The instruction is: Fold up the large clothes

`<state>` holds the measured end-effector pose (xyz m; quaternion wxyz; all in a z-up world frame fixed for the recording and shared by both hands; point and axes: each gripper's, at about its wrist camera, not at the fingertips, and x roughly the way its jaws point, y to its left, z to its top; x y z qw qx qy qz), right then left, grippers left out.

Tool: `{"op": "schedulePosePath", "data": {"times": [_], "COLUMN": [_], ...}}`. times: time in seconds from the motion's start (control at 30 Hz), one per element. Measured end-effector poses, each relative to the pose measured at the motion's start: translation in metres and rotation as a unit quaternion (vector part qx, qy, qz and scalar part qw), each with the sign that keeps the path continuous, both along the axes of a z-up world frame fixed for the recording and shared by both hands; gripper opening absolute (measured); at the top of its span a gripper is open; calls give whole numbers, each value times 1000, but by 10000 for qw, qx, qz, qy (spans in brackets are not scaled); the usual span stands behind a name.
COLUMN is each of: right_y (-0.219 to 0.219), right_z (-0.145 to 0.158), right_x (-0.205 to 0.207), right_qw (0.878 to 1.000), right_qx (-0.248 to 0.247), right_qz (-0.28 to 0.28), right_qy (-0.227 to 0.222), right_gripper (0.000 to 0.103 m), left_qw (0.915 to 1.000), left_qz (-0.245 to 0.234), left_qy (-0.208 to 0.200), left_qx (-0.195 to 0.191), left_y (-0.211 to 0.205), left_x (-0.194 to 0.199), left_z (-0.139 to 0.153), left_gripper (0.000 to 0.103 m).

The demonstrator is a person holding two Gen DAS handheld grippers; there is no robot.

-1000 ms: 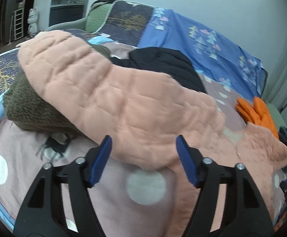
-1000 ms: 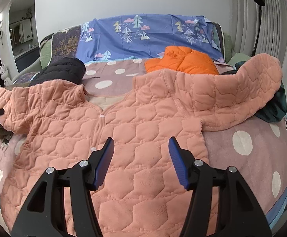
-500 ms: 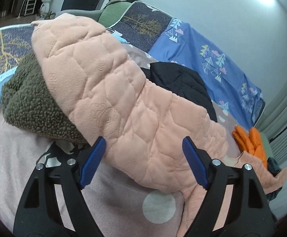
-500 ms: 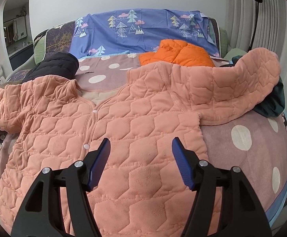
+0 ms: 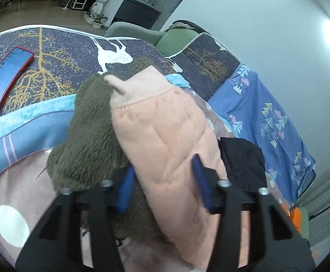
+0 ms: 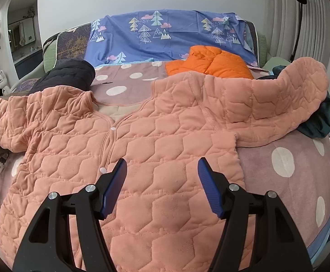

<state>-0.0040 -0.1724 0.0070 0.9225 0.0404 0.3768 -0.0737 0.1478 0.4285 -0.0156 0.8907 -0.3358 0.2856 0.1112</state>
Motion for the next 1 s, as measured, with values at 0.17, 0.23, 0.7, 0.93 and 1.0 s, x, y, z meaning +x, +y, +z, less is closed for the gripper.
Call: {"op": "schedulePosePath", "data": {"times": [0.17,0.23,0.7,0.93,1.0], "right_y": [-15,-20,-67,-102,-106], "right_z": [0,2,24,21,17], "right_x": [-1,-2,-44,-72,-74], "right_qw": [9997,9995,9956,9925,9936], "right_qx": [120,148,159,260,349], "right_qz": [-209,-264,-823,-1151,-1041], "right_qy": [6,-35,-415,-321,-246], "right_gripper": [66,66,66,67,67], "left_qw": [9964,9895,8529,7900,7964], "left_qz": [-462,-861,-4679,-5736,-5648], "left_qy": [-647,-895,-1522,-542,-540], "left_qx": [301,741,1743,2096,2095], "left_y": [-30,-66,-427,-517,-504], "left_x": [-5,-10,-46,-74,-79], "left_z": [47,76,108,14,12], "left_gripper": [12,12,12,54,63]}}
